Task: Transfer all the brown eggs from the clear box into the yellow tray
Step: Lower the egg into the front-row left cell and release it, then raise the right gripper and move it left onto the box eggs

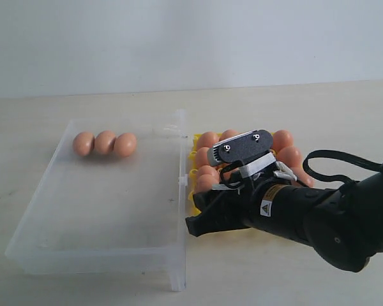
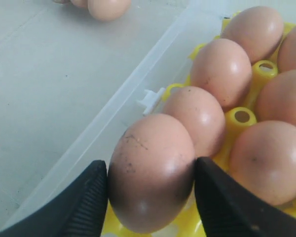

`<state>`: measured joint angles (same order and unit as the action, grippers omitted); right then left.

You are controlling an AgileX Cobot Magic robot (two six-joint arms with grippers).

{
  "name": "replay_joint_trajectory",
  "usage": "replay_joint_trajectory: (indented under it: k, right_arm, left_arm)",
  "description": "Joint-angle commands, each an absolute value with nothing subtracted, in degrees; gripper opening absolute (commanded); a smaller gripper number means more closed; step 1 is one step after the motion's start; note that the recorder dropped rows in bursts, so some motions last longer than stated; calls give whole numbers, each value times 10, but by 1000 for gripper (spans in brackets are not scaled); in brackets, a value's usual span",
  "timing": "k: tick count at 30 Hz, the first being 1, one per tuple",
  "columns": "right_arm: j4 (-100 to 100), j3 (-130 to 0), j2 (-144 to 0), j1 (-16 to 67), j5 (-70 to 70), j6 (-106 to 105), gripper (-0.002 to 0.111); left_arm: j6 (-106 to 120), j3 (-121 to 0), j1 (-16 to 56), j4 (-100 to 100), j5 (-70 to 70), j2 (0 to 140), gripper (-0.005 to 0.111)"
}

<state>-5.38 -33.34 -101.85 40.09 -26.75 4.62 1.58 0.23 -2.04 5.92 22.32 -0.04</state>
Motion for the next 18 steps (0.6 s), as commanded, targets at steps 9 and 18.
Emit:
replay_joint_trajectory:
  k: [9, 18]
  right_arm:
    - [-55, -353, -1019, 403, -259, 46, 60]
    - [-75, -354, -985, 403, -228, 46, 59]
  left_arm:
    - [13, 0, -17, 58, 218, 0, 0]
    - [13, 0, -17, 58, 218, 0, 0]
